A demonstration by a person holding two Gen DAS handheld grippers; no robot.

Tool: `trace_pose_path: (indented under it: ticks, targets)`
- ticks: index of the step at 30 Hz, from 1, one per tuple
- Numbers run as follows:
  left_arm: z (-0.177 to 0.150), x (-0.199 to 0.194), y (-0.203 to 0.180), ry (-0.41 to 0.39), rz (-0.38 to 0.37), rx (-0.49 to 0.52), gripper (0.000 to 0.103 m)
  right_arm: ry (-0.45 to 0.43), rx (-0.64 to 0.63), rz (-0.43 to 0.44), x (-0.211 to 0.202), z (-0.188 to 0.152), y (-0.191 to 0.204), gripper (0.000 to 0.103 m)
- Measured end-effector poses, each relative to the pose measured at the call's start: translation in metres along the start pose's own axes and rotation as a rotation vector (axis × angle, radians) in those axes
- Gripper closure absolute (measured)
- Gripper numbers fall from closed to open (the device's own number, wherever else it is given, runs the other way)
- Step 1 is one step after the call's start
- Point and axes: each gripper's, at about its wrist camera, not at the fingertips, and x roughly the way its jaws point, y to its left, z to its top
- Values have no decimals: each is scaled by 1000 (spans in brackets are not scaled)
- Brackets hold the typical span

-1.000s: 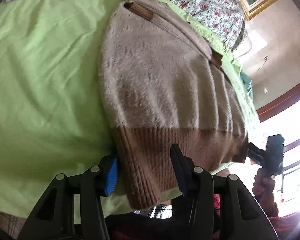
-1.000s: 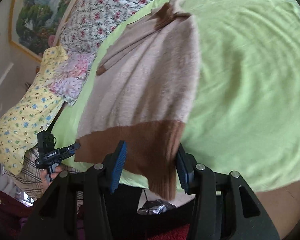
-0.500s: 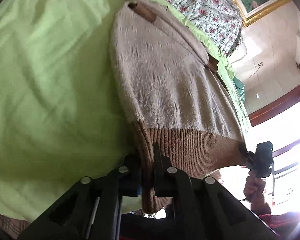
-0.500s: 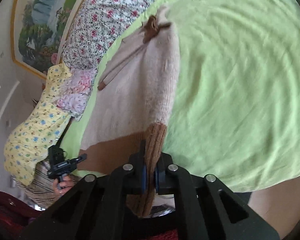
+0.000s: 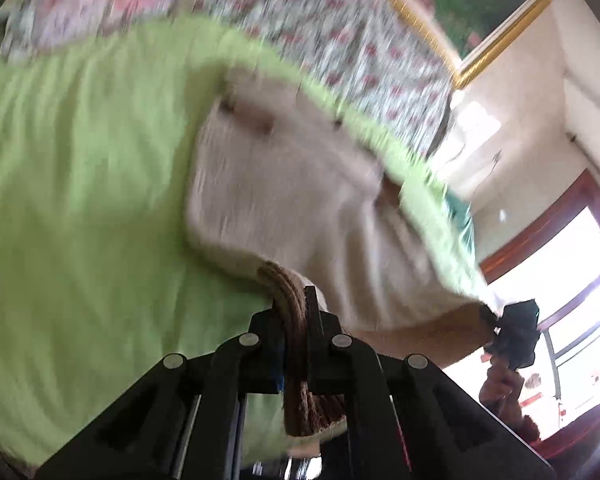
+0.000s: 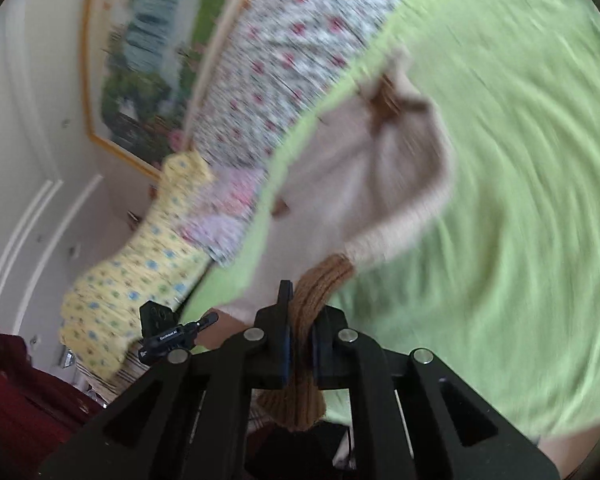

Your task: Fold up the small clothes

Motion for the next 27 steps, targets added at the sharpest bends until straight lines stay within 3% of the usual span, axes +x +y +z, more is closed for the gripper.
trace_pose_path:
  ticks: [4, 10, 13, 19, 27]
  targets:
    - [61, -2, -19, -110, -13, 54, 99, -47, -61, 35, 19, 48, 17, 95]
    - [163, 46, -36, -181, 15, 112, 99, -86, -120, -6, 70, 145, 16, 95]
    - [211, 91, -31, -166, 44, 99, 99, -122, -95, -63, 98, 195, 1, 95]
    - [279, 187, -8, -111, 137, 93, 99, -144, -39, -155, 146, 259, -42, 95]
    - [314, 288, 41, -15, 248, 70, 99, -70, 25, -323, 215, 301, -106, 95]
